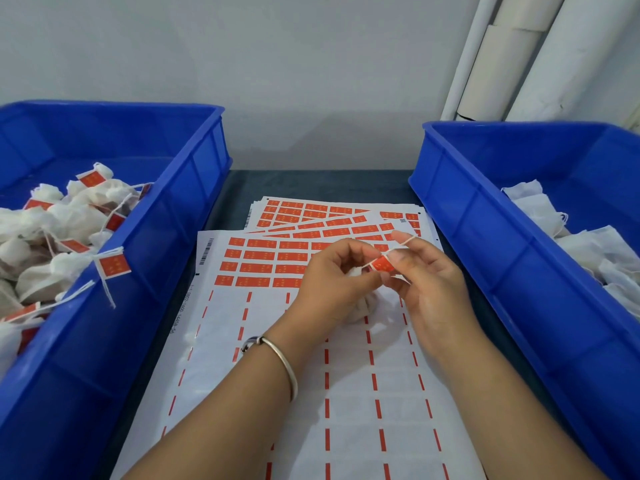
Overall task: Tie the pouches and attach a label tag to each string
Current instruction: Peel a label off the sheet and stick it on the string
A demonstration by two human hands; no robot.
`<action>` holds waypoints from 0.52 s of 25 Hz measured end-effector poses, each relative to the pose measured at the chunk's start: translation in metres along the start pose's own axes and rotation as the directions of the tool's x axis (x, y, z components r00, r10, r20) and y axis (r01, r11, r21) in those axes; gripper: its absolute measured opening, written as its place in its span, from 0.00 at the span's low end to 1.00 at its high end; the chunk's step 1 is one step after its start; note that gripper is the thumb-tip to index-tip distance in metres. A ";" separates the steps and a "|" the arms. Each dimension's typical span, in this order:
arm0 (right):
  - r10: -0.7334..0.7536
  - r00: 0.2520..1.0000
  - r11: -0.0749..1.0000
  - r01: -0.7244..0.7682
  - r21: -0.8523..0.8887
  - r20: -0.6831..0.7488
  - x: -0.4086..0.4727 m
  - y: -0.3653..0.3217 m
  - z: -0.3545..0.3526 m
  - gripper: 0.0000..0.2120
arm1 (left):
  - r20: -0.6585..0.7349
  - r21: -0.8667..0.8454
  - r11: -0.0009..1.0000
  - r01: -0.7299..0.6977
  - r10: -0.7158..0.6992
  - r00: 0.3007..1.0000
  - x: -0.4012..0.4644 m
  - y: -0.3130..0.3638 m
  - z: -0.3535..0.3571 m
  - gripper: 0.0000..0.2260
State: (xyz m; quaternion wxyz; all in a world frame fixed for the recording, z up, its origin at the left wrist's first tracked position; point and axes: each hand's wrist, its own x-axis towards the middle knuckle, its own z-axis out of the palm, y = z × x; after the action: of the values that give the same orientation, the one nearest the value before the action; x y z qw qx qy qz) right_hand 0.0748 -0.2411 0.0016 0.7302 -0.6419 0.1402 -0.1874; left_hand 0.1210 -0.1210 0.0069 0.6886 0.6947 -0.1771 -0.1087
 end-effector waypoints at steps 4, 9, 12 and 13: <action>-0.022 1.000 0.998 0.021 -0.052 -0.011 0.003 0.004 -0.001 0.15 | -0.004 -0.098 0.995 0.027 -0.028 1.000 -0.001 0.001 -0.002 0.06; -0.167 0.986 0.975 0.165 -0.150 -0.001 0.000 0.003 0.002 0.18 | 0.023 0.006 1.000 0.027 -0.028 0.999 0.000 0.006 -0.006 0.07; -0.218 0.976 0.964 0.214 -0.156 -0.011 -0.004 0.002 0.005 0.21 | 0.037 0.011 1.000 0.028 -0.029 0.999 0.001 0.011 -0.007 0.07; -0.222 0.975 0.965 0.216 -0.150 -0.026 -0.004 0.002 0.006 0.20 | 0.025 0.014 0.999 0.031 -0.031 0.999 0.001 0.013 -0.007 0.07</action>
State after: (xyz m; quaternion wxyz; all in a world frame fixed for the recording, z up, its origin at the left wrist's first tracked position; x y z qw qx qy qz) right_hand 0.0739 -0.2338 0.0007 0.6527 -0.7013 0.0974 -0.2697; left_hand 0.1236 -0.1147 0.0200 0.6797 0.7008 -0.1756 -0.1268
